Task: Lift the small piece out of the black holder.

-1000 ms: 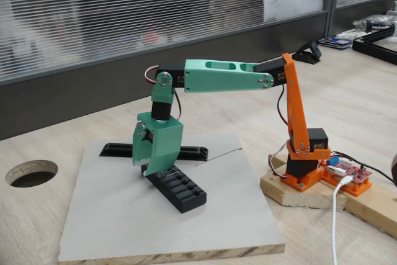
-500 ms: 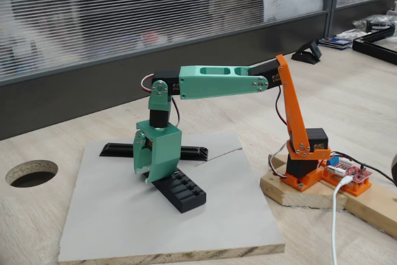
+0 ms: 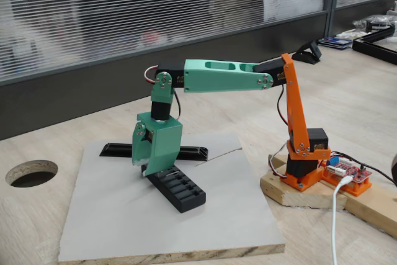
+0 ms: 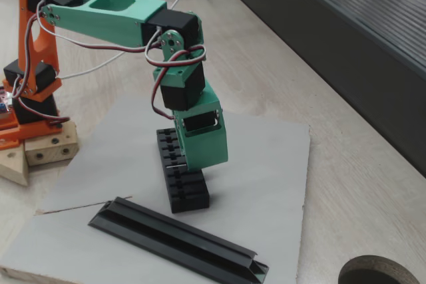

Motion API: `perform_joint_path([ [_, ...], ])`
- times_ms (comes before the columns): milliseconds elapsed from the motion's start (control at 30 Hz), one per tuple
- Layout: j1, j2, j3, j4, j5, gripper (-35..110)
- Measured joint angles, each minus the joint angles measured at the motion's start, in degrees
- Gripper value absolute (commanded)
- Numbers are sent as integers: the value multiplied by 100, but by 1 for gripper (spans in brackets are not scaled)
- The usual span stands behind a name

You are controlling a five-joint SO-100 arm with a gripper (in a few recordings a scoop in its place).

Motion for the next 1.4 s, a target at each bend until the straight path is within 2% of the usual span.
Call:
perform_joint_path([
  [1400,-26,-158,0,0,0,31],
])
